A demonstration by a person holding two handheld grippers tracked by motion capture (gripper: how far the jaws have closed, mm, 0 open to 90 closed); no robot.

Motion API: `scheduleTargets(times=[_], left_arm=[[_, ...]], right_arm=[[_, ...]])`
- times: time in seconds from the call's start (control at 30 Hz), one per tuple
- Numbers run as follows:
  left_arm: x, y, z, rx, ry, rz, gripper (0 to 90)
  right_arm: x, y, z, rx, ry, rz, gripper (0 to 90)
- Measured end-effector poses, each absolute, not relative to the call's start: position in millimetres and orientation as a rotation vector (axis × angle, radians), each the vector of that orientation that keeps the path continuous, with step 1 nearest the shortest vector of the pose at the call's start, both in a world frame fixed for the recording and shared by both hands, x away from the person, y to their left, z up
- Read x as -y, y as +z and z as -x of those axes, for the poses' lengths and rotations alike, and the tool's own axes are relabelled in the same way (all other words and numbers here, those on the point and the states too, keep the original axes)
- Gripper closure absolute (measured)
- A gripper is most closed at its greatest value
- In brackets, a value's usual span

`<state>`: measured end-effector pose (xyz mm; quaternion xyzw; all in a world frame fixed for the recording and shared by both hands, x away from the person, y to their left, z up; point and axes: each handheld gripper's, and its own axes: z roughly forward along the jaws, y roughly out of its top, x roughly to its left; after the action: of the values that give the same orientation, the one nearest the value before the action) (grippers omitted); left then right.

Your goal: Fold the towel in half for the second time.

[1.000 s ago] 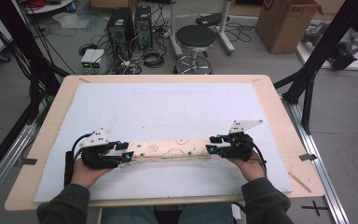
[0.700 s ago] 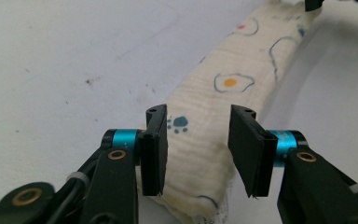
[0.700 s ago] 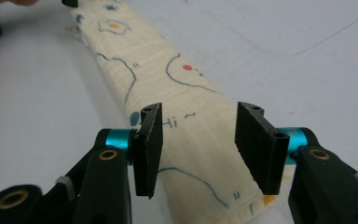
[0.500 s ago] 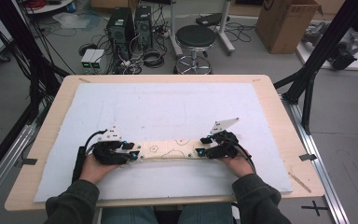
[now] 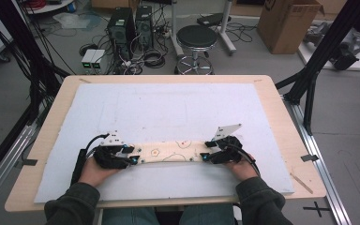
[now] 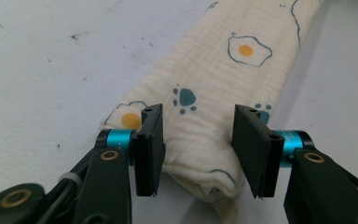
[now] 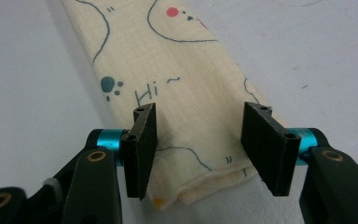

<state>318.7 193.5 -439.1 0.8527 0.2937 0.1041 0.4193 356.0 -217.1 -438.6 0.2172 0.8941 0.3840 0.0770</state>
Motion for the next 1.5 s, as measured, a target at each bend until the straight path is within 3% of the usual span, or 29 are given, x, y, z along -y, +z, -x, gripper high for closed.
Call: scheduleTargets(times=[0.47, 0.63, 0.93, 1.27, 1.5], left_arm=[[-193.7, -440.3, -318.0, -0.735, 0.270, -2.134, 53.8], [-192.3, -438.7, -316.2, -0.732, 0.269, -2.131, 49.3], [-199.7, -429.1, -314.3, -0.753, 0.289, -2.049, 44.1], [-203.4, -423.4, -319.7, -0.781, 0.323, -1.995, 44.8], [-214.9, -426.4, -338.3, -0.912, 0.293, -1.951, 50.6]], right_arm=[[219.8, -442.8, -354.3, -2.647, 1.197, -0.637, 45.0], [218.7, -441.6, -352.3, -2.644, 1.211, -0.645, 41.4], [234.6, -429.6, -353.5, -2.553, 1.358, -0.718, 43.4], [242.9, -428.1, -375.5, -2.551, 1.331, -0.843, 49.5], [241.1, -432.9, -390.9, -2.644, 1.380, -0.899, 52.0]])
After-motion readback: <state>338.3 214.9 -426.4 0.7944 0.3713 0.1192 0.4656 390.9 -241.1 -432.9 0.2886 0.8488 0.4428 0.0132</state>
